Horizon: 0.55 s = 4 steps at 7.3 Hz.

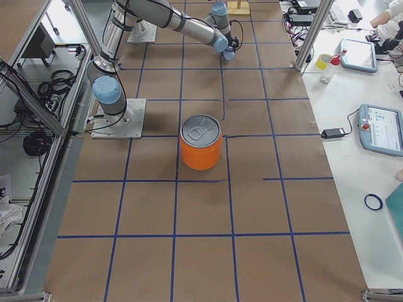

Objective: Flip cup
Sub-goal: 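Lay the cup on its side and open the right gripper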

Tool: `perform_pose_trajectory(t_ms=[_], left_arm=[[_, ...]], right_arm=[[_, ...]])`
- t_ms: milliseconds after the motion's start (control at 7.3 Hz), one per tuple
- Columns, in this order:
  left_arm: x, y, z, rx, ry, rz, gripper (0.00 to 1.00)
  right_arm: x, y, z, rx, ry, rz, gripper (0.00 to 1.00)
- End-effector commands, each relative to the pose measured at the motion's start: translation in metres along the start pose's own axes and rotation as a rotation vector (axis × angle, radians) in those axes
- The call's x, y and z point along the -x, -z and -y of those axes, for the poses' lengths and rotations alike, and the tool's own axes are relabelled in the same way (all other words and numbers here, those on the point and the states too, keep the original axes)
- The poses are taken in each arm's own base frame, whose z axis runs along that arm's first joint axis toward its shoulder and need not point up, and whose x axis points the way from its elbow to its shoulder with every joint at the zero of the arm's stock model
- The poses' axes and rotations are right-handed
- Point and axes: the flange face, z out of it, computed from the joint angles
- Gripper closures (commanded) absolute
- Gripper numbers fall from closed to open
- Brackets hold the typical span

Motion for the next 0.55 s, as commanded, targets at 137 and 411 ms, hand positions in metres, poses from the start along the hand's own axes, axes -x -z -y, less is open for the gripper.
perform_pose_trajectory(t_ms=[137, 411], left_arm=[[0.0001, 0.0, 0.0, 0.0, 0.0, 0.001, 0.0], [0.0, 0.0, 0.0, 0.0, 0.0, 0.0, 0.0]], right_arm=[[0.0, 0.001, 0.0025, -0.021, -0.005, 0.006, 0.0], [-0.0089, 0.0097, 0.0016, -0.031, -0.016, -0.009, 0.0]])
